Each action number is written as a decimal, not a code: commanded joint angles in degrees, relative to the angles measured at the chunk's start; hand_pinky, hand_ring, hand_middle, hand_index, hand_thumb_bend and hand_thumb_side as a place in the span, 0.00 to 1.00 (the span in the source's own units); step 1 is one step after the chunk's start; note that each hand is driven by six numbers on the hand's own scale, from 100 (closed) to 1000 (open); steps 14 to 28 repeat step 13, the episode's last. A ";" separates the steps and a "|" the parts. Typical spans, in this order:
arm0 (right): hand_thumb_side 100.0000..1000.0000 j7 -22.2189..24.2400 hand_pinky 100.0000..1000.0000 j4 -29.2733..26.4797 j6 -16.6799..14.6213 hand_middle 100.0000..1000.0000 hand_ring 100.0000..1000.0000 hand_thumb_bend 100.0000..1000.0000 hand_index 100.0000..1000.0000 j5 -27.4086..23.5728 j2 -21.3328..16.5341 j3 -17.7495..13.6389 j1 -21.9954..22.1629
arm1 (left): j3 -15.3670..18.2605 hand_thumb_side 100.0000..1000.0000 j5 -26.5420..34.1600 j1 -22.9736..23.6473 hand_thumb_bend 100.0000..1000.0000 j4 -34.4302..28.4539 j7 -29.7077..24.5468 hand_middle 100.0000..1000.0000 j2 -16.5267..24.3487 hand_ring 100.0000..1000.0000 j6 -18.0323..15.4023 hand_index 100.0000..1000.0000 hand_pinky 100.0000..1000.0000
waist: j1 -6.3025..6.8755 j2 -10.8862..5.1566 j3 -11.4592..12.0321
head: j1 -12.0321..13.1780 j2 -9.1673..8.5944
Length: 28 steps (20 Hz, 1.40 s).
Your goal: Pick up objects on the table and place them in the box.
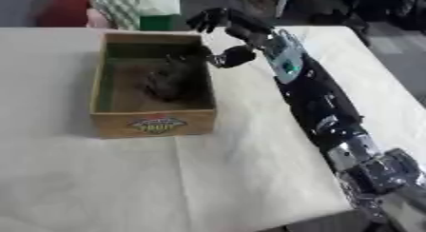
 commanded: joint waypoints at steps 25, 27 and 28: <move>0.66 -0.39 0.57 -0.37 16.70 0.64 0.61 0.00 0.85 -36.99 -7.12 -7.69 9.90 | 0.93 0.88 -0.16 -0.38 0.00 -0.68 0.64 0.57 0.81 0.60 -0.28 0.61 0.66 | 0.66 -0.45 -0.94 | 0.90 -1.20; 0.66 -0.39 0.57 -0.37 16.70 0.64 0.61 0.00 0.85 -36.99 -7.12 -7.69 9.90 | 0.93 0.88 -0.16 -0.38 0.00 -0.68 0.64 0.57 0.81 0.60 -0.28 0.61 0.66 | 0.66 -0.45 -0.94 | 0.90 -1.20; 0.66 -0.39 0.57 -0.37 16.70 0.64 0.61 0.00 0.85 -36.99 -7.12 -7.69 9.90 | 0.93 0.88 -0.16 -0.38 0.00 -0.68 0.64 0.57 0.81 0.60 -0.28 0.61 0.66 | 0.66 -0.45 -0.94 | 0.90 -1.20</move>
